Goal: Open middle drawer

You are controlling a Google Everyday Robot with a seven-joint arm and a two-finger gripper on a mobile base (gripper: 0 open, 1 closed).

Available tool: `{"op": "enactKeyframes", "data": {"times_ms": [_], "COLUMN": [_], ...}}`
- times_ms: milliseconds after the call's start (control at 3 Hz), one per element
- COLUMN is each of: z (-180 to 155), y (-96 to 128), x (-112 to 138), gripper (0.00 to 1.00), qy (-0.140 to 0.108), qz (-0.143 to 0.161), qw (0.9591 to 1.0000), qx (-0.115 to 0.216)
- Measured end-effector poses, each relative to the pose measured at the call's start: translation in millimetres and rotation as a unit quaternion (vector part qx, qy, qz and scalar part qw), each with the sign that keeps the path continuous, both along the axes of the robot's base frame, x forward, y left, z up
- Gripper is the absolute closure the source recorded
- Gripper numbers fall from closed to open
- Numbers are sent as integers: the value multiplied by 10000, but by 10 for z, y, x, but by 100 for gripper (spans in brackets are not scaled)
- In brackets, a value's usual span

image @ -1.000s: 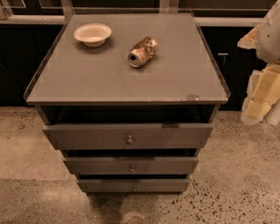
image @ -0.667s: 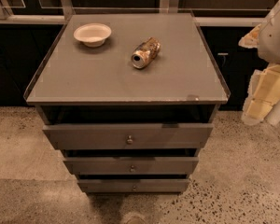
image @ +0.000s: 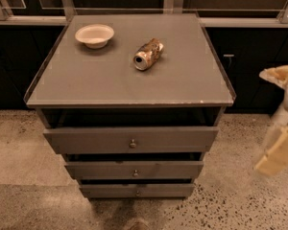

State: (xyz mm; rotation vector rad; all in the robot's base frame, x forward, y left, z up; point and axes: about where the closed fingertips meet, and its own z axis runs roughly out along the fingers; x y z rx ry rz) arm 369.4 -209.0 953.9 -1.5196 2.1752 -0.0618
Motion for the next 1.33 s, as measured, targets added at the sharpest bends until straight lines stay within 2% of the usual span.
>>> {"op": "enactKeyframes", "data": {"times_ms": [333,667,1000,1333], "z": [-264,-1079,-1499,-1497], "y": [0,18,11,13], "x": [-375,-539,-744,-748], "gripper": [0,0,0,0], "qy": [-375,-17,381,383], "qz": [-389,-778,-888,-886], "qw": [9974,9911,9887,9887], "qx": [470,1083,1145,1144]}}
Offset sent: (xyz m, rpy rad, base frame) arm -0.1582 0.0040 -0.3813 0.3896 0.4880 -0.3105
